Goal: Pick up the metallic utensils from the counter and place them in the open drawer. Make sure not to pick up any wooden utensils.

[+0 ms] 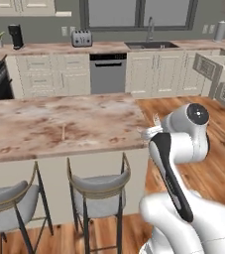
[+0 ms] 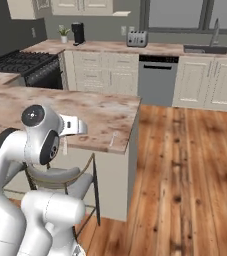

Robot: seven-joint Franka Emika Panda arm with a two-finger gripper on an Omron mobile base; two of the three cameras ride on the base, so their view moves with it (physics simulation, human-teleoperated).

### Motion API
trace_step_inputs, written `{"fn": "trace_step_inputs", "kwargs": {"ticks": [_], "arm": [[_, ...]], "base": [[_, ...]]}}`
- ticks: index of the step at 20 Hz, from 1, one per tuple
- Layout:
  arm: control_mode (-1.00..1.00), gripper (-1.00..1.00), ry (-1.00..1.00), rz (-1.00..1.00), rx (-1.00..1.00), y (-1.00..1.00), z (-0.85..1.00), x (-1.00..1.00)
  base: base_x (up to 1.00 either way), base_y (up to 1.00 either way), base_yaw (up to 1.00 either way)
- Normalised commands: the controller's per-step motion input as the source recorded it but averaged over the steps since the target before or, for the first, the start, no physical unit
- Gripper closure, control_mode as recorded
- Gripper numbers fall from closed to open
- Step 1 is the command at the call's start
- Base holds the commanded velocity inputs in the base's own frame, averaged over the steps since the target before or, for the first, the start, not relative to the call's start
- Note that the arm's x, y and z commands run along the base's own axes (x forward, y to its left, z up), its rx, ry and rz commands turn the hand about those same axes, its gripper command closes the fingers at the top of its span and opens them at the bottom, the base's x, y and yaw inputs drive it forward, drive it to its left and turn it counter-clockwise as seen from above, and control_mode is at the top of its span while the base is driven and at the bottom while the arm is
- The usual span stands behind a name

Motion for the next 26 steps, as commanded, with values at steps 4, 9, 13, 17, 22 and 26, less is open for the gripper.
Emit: {"fn": "trace_step_inputs", "kwargs": {"ticks": [4, 9, 13, 17, 22, 26], "arm": [[1.00, 1.00, 0.00, 0.00, 0.00, 0.00, 0.00, 0.00], [1.00, 1.00, 0.00, 0.00, 0.00, 0.00, 0.00, 0.00], [1.00, 1.00, 0.00, 0.00, 0.00, 0.00, 0.00, 0.00], [1.00, 1.00, 0.00, 0.00, 0.00, 0.00, 0.00, 0.00], [1.00, 1.00, 0.00, 0.00, 0.00, 0.00, 0.00, 0.00], [1.00, 1.00, 0.00, 0.00, 0.00, 0.00, 0.00, 0.00]], "base": [[-0.77, -0.94, 0.00], [-0.04, -1.00, -0.02], [0.36, -1.00, -0.11], [0.58, -1.00, -0.15], [0.94, -1.00, -0.12], [1.00, -0.94, -0.08]]}}
